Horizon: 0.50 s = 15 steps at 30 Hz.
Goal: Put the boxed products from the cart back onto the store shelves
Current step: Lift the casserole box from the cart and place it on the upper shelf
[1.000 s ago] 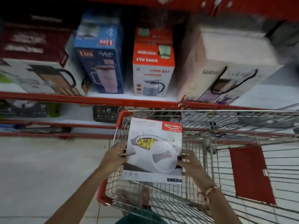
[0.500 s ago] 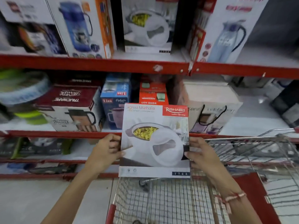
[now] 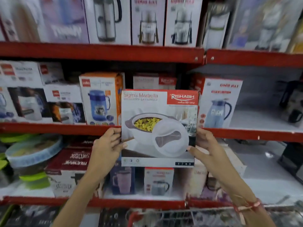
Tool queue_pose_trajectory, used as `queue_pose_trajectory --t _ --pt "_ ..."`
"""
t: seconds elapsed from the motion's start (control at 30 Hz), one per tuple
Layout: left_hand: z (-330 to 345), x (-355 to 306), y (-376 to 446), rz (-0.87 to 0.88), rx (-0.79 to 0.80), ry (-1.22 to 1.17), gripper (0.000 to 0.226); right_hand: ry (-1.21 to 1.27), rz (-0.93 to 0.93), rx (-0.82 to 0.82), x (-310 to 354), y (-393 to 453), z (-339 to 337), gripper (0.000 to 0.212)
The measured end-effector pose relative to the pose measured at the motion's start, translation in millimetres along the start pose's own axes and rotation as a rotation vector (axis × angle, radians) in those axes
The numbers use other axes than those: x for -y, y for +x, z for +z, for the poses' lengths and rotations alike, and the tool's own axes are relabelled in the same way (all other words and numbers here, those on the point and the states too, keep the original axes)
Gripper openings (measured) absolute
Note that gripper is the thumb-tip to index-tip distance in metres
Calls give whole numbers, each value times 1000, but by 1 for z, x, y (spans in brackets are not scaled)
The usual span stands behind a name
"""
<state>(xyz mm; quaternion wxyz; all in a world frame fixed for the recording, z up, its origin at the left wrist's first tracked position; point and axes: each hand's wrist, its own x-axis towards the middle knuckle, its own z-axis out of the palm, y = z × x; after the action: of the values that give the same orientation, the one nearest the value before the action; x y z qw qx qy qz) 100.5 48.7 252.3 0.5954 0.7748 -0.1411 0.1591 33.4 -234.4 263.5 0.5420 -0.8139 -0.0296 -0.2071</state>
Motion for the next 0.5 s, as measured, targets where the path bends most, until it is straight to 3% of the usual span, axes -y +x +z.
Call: queue_pose_trajectory --t 0.17,0.5 --pt "7 -14 76 151 -96 114 41 69 -102 -26 14 72 12 59" --pt "43 37 187 56 -173 224 42 -3 -76 -144 -26 186 57 74"
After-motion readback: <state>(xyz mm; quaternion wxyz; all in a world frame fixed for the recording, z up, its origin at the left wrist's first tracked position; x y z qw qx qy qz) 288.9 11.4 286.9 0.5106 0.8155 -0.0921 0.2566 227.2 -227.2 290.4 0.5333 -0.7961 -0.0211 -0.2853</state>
